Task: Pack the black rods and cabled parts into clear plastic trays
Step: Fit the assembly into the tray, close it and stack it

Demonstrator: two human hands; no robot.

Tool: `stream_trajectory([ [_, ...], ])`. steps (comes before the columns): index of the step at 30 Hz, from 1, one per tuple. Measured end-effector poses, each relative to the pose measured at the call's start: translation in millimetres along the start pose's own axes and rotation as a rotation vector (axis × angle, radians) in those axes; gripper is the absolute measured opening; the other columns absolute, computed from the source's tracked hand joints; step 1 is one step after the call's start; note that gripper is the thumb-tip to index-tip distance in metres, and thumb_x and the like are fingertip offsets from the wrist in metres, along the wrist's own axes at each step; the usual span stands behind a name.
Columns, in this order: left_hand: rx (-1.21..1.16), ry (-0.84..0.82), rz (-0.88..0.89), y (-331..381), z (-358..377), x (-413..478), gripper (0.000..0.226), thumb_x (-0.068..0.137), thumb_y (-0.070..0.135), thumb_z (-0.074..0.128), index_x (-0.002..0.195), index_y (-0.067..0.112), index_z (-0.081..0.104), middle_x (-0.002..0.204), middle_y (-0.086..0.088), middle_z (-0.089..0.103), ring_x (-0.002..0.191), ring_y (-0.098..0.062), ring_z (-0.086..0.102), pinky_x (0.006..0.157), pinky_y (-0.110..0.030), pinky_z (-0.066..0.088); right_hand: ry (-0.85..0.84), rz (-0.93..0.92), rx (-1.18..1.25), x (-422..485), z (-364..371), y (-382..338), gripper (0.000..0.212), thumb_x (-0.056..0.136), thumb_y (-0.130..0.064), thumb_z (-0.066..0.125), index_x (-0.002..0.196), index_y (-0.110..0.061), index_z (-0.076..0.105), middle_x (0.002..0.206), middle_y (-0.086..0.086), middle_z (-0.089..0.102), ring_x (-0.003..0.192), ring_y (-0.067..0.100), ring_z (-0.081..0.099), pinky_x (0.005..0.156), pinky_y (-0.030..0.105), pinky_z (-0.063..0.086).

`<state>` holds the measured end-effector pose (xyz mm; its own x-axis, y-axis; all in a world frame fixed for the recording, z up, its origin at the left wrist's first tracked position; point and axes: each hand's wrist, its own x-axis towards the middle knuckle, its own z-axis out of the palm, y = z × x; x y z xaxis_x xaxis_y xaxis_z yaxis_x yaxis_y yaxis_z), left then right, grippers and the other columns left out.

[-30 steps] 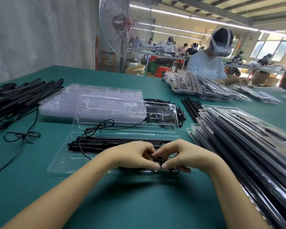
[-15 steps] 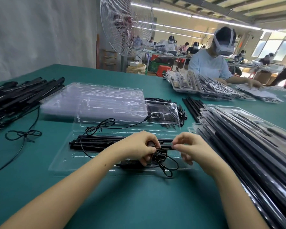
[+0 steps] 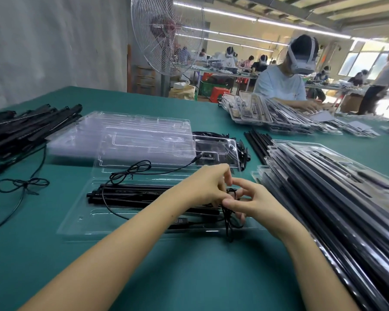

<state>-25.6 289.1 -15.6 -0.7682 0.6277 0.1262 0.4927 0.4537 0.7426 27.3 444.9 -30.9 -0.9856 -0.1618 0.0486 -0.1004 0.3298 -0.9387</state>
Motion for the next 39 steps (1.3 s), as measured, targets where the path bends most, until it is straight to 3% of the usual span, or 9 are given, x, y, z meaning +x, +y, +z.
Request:
stream_trajectory([
  [3, -0.014, 0.087, -0.005, -2.9, 5.5, -0.3, 0.022, 0.082, 0.014, 0.07, 0.075, 0.022, 0.051, 0.065, 0.004, 0.062, 0.046, -0.002, 0.057, 0.054, -0.023, 0.052, 0.057, 0.003, -0.098, 1.0, -0.4, 3.8, 0.014, 0.078, -0.014, 0.075, 0.087, -0.019, 0.065, 0.061, 0.009, 0.048, 0.044, 0.018, 0.049, 0.043, 0.027, 0.044],
  [7, 0.172, 0.178, 0.003, -6.8, 6.2, -10.2, 0.016, 0.087, 0.033, 0.064, 0.081, 0.019, 0.057, 0.075, 0.009, 0.058, 0.069, -0.009, 0.058, 0.066, -0.026, 0.049, 0.246, 0.059, -0.352, 5.2, 1.7, 12.0, 0.031, 0.074, -0.028, 0.079, 0.067, -0.01, 0.054, 0.052, -0.004, 0.05, 0.045, 0.013, 0.048, 0.046, 0.025, 0.04],
  [12, 0.287, -0.022, 0.003, -9.6, 10.3, -31.1, 0.023, 0.077, 0.042, 0.071, 0.083, 0.023, 0.059, 0.073, 0.014, 0.056, 0.068, -0.001, 0.053, 0.067, -0.024, 0.046, 0.332, 0.141, -0.641, 9.4, 2.6, 18.0, 0.041, 0.074, -0.037, 0.074, 0.059, -0.017, 0.042, 0.058, -0.004, 0.049, 0.054, 0.007, 0.043, 0.048, 0.025, 0.031],
  [15, 0.339, -0.041, 0.015, -13.6, 13.0, -33.0, 0.007, 0.079, 0.02, 0.071, 0.084, 0.019, 0.066, 0.081, 0.006, 0.061, 0.078, -0.01, 0.057, 0.074, -0.028, 0.049, 0.291, 0.17, -0.713, 9.1, 6.1, 18.8, 0.042, 0.076, -0.04, 0.072, 0.058, -0.018, 0.042, 0.062, -0.005, 0.05, 0.059, 0.009, 0.045, 0.05, 0.025, 0.033],
  [19, 0.291, 0.016, -0.03, -20.2, 12.7, -32.6, 0.013, 0.077, 0.016, 0.075, 0.088, 0.015, 0.067, 0.084, 0.001, 0.067, 0.076, -0.011, 0.058, 0.071, -0.023, 0.048, 0.256, 0.117, -0.782, 9.2, 6.2, 15.6, 0.025, 0.078, -0.037, 0.073, 0.065, -0.022, 0.058, 0.076, -0.006, 0.043, 0.073, 0.013, 0.051, 0.062, 0.024, 0.037],
  [23, 0.396, 0.014, -0.018, -19.8, 18.8, -33.7, 0.01, 0.081, 0.015, 0.069, 0.091, 0.018, 0.067, 0.089, 0.001, 0.065, 0.085, -0.017, 0.06, 0.077, -0.031, 0.05, 0.148, 0.1, -0.73, 7.7, 3.1, 13.8, 0.013, 0.081, -0.017, 0.069, 0.071, -0.025, 0.064, 0.061, -0.01, 0.047, 0.056, -0.001, 0.042, 0.049, 0.007, 0.034],
  [30, 0.765, -0.07, 0.241, -18.9, 27.0, -45.7, 0.042, 0.093, 0.004, 0.042, 0.122, 0.034, 0.034, 0.086, -0.003, 0.038, 0.083, -0.025, 0.042, 0.065, -0.04, 0.04, -0.106, 0.21, -0.293, -6.8, -19.7, 6.6, 0.014, 0.074, -0.007, 0.077, 0.08, -0.019, 0.073, 0.065, -0.001, 0.07, 0.055, 0.006, 0.06, 0.058, 0.016, 0.048],
  [35, 0.795, -0.107, 0.242, -20.2, 28.6, -54.0, 0.038, 0.095, 0.009, 0.036, 0.128, 0.029, 0.04, 0.103, -0.005, 0.044, 0.105, -0.023, 0.037, 0.074, -0.033, 0.035, -0.095, 0.215, -0.468, -3.9, -17.6, 8.5, 0.02, 0.072, -0.009, 0.079, 0.085, -0.02, 0.069, 0.063, -0.009, 0.064, 0.053, -0.002, 0.056, 0.056, 0.011, 0.044],
  [39, 0.795, -0.139, 0.206, -21.3, 28.5, -58.0, 0.037, 0.1, 0.026, 0.033, 0.135, 0.027, 0.043, 0.115, -0.006, 0.047, 0.112, -0.021, 0.036, 0.086, -0.032, 0.036, -0.068, 0.158, -0.616, 0.9, -9.2, 10.4, 0.023, 0.073, -0.011, 0.078, 0.09, -0.021, 0.064, 0.08, -0.007, 0.059, 0.063, 0.0, 0.05, 0.06, 0.011, 0.041],
])
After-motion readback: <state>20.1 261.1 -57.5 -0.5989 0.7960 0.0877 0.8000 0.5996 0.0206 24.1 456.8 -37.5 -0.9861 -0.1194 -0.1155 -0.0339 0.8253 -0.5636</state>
